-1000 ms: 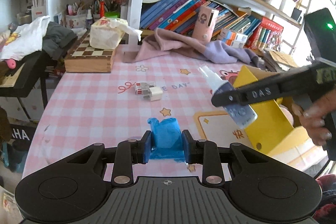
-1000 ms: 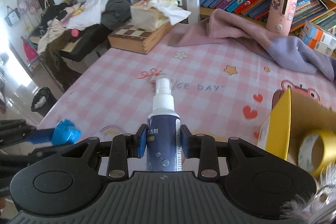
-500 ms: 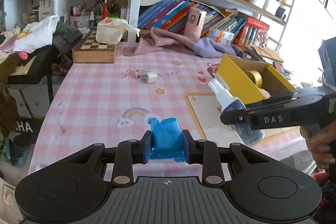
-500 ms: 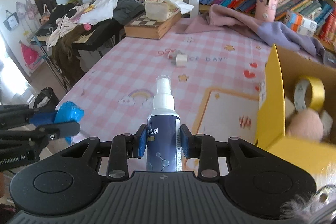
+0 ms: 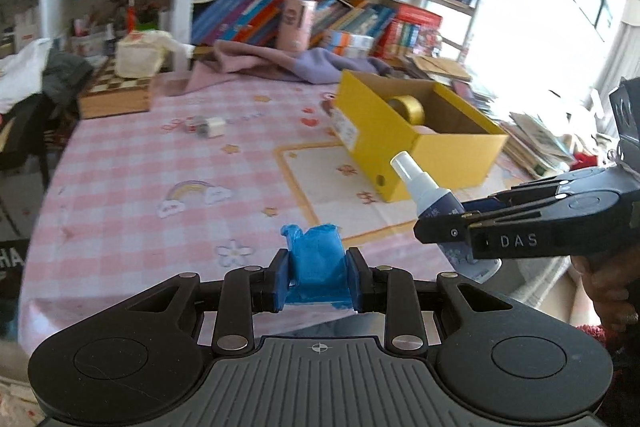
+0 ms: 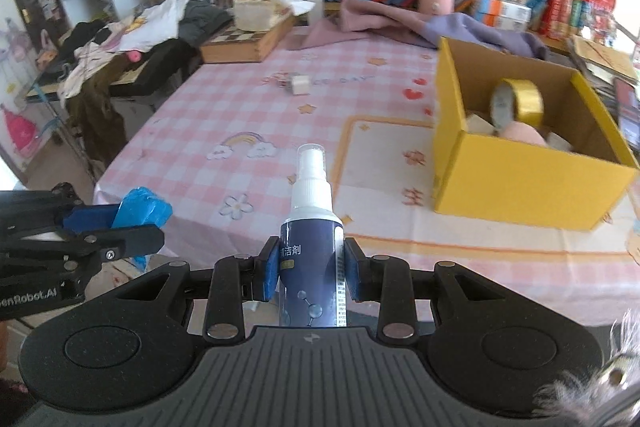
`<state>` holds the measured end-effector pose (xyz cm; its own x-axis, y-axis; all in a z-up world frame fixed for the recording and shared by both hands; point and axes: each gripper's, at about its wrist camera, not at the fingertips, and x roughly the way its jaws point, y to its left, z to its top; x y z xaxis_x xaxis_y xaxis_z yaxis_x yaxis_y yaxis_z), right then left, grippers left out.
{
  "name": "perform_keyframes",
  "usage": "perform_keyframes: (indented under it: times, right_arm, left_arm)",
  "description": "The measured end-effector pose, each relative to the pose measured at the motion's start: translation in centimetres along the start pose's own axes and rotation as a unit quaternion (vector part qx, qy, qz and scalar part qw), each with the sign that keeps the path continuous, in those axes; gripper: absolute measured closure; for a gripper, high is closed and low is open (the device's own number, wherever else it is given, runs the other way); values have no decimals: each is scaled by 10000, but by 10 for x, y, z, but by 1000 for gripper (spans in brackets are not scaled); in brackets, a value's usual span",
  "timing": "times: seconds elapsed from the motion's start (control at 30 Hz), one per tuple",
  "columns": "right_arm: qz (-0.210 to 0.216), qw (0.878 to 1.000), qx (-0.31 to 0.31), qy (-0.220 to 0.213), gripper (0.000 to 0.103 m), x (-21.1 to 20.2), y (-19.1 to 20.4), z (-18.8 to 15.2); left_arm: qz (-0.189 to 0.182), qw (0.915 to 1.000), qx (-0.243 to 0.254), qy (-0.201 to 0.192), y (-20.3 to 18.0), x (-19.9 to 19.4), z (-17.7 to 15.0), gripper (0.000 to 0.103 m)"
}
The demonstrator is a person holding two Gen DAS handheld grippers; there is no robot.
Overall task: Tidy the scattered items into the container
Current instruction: 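Lift the spray bottle and blue item and carry them toward the yellow box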
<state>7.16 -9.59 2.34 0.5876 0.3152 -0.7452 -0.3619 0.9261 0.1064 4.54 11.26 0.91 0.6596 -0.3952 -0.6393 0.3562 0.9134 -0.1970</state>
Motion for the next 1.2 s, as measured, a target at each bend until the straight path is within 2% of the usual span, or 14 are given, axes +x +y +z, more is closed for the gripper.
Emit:
perform_keyframes:
  times: [0.4,0.77,1.2]
  right_arm:
    - [-551,9963,660,-19,73,-30,-34,-35]
    - [-1026,9865,1275,-33,73,-57,-67,-66]
    - [-1322,9755,1756,-97,73,-77,-100,-82]
  left_arm:
    - [-609,9965,500,279,-37,18,-1,75]
    - [-1192,9869,971,486,-78,41,3,76]
    - [-1512,9777,1326,596,-112,59,12,76]
